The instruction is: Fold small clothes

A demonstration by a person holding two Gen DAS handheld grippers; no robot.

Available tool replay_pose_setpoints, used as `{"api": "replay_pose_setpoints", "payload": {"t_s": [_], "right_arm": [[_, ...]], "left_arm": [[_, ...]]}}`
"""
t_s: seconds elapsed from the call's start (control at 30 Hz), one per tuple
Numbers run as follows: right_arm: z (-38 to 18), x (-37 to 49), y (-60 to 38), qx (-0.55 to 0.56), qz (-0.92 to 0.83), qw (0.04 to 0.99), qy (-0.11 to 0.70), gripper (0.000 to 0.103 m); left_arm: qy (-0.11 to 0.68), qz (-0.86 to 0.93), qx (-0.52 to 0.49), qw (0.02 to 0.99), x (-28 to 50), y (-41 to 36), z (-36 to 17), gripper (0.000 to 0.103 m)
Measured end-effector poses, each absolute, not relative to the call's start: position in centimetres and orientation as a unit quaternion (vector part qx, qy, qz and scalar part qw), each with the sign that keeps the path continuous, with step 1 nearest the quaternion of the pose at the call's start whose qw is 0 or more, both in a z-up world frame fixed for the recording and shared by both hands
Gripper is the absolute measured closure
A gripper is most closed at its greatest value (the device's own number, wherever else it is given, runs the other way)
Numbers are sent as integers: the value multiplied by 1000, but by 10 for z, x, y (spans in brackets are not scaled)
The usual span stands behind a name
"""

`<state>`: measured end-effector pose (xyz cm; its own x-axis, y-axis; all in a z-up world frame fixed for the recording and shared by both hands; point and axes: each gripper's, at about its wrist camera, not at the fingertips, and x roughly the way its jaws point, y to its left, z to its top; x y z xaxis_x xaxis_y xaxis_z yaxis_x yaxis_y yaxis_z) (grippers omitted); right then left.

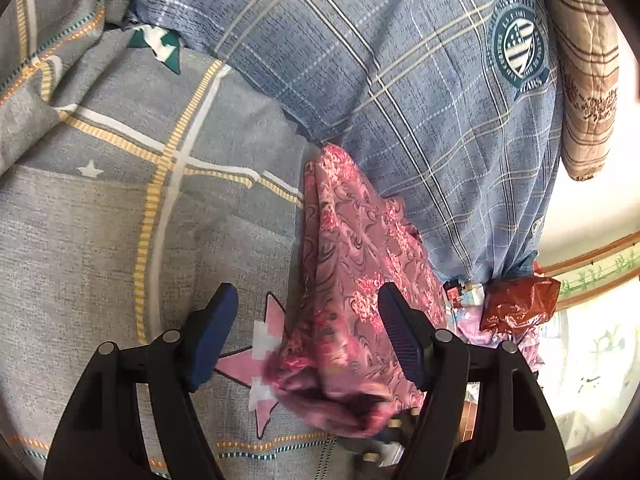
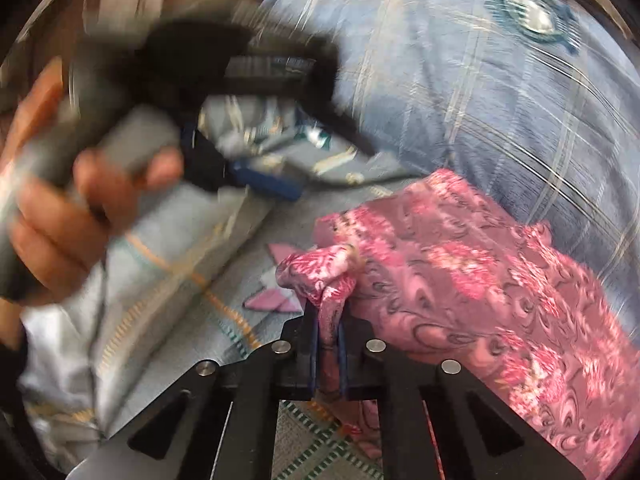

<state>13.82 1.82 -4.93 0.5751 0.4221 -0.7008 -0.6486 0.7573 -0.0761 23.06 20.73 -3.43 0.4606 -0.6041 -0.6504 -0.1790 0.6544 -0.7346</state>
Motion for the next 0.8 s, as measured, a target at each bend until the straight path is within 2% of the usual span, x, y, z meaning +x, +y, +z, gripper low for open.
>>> {"api": "replay_pose_setpoints", "payload": {"t_s": [0.1,0.13,0.17,0.2,0.33,0.53,0.57,0.63,0.67,0.7,0.8], "right_arm": [[-33,135,2,-133,315,878,334,97],[-28,133,-2,-127,317,880,330,97],[-25,131,-5,-123,317,882,327,97],[-24,130,-8,-121,317,882,326,97],[-25,128,-11,-121,319,880,331,97],[-31,133,-10,-116,326,873,343,97],[-34,134,-11,-113,324,873,347,97],[-40,137,-15,-101,321,872,357,95],[-43,139,-17,-94,318,872,361,94],[-45,141,-18,-88,314,873,364,93],[-49,146,-23,-68,311,874,368,93]], "left_arm": [[508,-166,-394,747,236,194,-38,31],[512,-179,-397,740,238,188,-40,28],[516,-188,-401,734,239,183,-42,19],[516,-195,-405,729,241,179,-43,18],[522,-249,-440,687,256,161,-53,18],[541,-245,-422,685,276,152,-60,19],[546,-241,-416,686,279,150,-58,22],[554,-228,-400,694,282,146,-56,43],[559,-220,-387,699,281,144,-55,59],[562,-214,-379,703,281,141,-54,70],[562,-195,-375,711,278,141,-52,87]]}}
